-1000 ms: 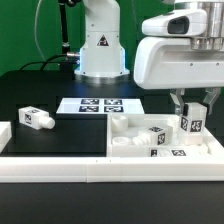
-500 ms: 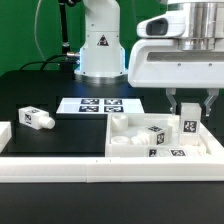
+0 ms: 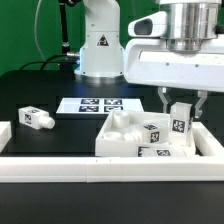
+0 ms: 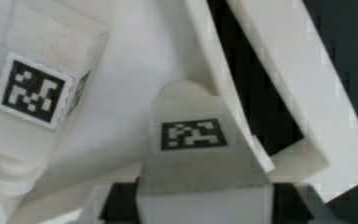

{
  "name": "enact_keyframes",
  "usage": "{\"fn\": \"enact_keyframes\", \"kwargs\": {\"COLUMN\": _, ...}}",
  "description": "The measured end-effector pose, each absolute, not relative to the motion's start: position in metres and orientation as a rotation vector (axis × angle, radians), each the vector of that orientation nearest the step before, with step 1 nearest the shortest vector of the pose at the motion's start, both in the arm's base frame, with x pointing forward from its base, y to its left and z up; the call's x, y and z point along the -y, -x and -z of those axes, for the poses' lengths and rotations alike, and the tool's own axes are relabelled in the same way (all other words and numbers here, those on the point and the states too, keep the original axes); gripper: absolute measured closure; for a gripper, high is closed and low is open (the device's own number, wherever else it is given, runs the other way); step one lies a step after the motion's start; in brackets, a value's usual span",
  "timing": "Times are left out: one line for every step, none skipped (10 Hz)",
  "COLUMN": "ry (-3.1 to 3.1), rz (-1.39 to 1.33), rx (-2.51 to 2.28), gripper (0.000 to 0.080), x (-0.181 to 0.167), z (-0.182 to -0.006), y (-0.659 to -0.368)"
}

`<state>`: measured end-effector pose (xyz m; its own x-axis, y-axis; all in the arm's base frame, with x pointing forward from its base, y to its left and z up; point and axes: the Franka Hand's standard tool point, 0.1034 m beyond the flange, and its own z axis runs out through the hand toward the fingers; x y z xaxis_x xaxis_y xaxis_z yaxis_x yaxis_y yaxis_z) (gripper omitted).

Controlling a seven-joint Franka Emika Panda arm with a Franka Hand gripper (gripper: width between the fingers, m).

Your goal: Assemble one leg

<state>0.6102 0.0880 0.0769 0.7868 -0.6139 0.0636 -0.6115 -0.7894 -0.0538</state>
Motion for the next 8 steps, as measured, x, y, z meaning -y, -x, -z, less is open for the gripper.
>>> {"fn": "enact_keyframes", "kwargs": {"ry": 2.918, "rz": 0.111, "rx": -1.092, "gripper": 0.0509, "x": -0.083, "z": -0.077, "y": -0.609}}
{"fn": "enact_keyframes", "kwargs": {"ry": 2.893, "rz": 0.101, "rx": -1.177, "gripper": 0.0508, "x": -0.077, "z": -0.077, "y": -0.608}}
{"fn": "enact_keyframes", "kwargs": {"ry": 2.888, "rz": 0.099, "rx": -1.195, "gripper": 0.0508, "x": -0.076, "z": -0.077, "y": -0.608}}
{"fn": "enact_keyframes", "kwargs": {"ry": 2.904, "rz": 0.091, "rx": -1.161, "gripper": 0.0508, "x": -0.074, "z": -0.078, "y": -0.607}}
{"fn": "enact_keyframes", "kwargs": {"ry": 2.92, "rz": 0.09, "rx": -1.102, "gripper": 0.0508, "x": -0.074, "z": -0.087, "y": -0.608}}
{"fn": "enact_keyframes", "kwargs": {"ry": 2.923, "rz": 0.1, "rx": -1.061, "gripper": 0.031, "x": -0.074, "z": -0.099, "y": -0.609}}
{"fn": "enact_keyframes", "kwargs": {"ry": 2.933, "rz": 0.105, "rx": -0.999, "gripper": 0.031, "x": -0.071, "z": -0.114, "y": -0.608}}
{"fn": "enact_keyframes", "kwargs": {"ry": 2.928, "rz": 0.122, "rx": -0.974, "gripper": 0.0181, "x": -0.068, "z": -0.127, "y": -0.608}}
